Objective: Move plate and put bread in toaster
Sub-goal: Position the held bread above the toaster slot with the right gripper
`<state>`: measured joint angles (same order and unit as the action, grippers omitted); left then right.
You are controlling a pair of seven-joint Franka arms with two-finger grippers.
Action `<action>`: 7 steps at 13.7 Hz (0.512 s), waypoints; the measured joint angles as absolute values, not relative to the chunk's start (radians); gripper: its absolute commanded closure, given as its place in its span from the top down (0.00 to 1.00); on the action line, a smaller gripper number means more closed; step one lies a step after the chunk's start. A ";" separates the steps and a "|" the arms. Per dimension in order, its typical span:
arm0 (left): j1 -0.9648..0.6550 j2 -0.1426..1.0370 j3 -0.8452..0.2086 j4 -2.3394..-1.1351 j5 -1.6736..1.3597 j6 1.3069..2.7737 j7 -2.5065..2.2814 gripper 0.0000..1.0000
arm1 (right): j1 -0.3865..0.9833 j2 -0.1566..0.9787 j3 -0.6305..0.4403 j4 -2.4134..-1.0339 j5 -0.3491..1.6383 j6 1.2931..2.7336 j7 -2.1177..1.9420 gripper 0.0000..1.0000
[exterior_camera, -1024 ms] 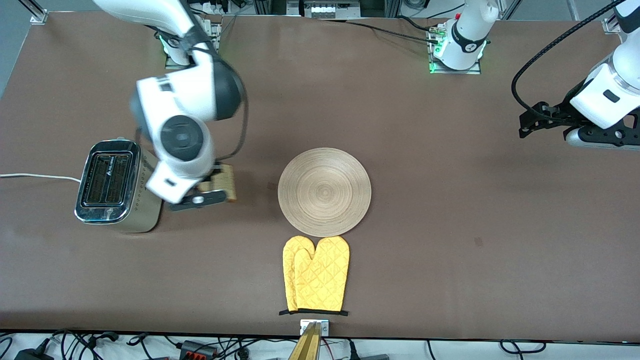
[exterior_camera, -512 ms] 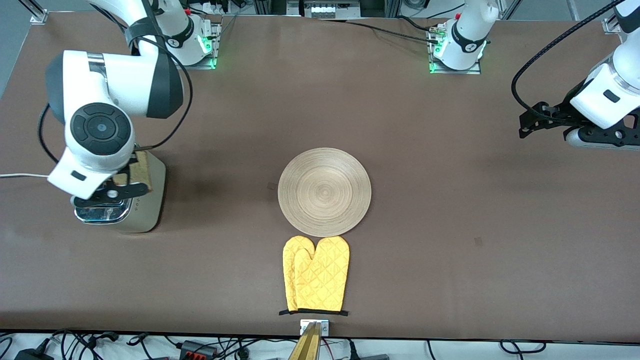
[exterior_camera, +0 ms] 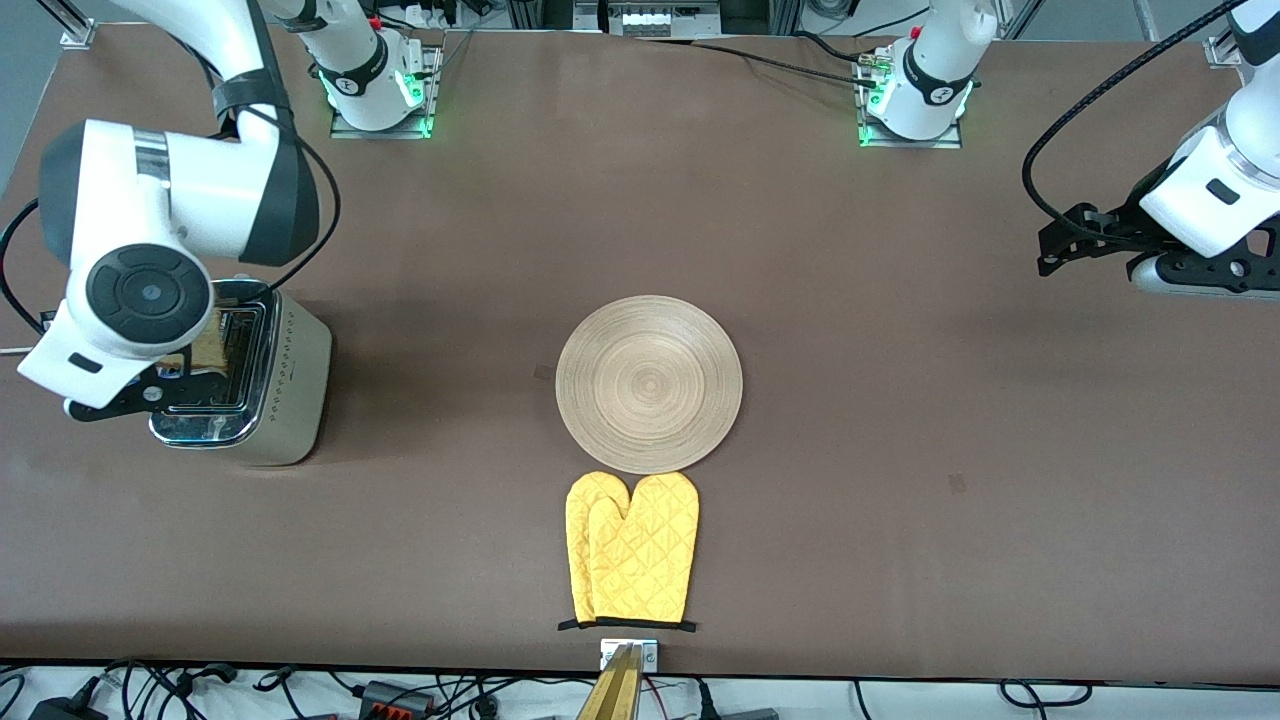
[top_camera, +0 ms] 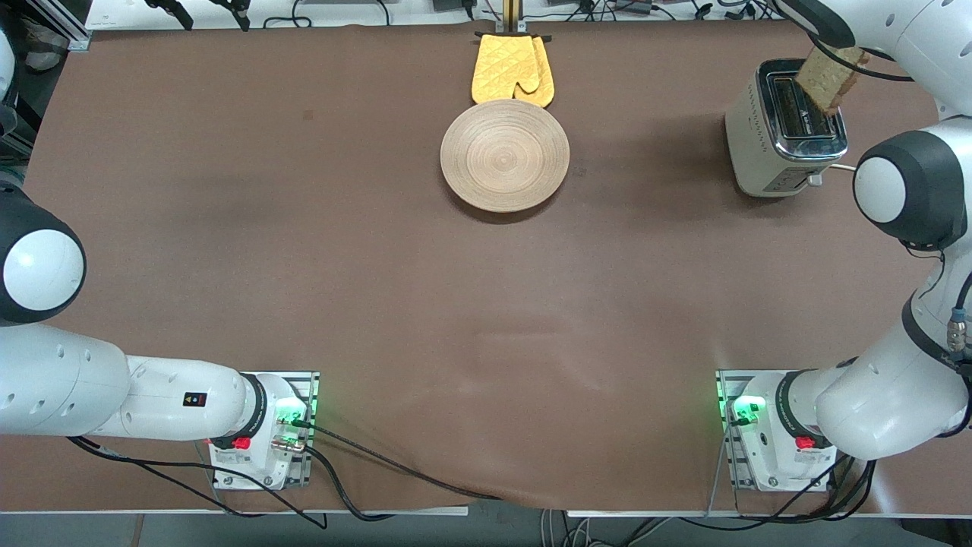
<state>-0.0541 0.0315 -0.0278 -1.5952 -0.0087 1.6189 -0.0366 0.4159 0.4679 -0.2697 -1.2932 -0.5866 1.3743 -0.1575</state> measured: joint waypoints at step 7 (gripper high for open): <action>-0.055 0.031 -0.029 -1.593 -0.009 1.607 -0.037 1.00 | 0.413 0.522 -0.270 -1.300 -0.551 1.404 -0.033 0.00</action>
<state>-0.0555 0.0315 -0.0294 -1.5930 -0.0087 1.6068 -0.0366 0.4132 0.5217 -0.2697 -1.2998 -0.5510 1.4043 -0.0331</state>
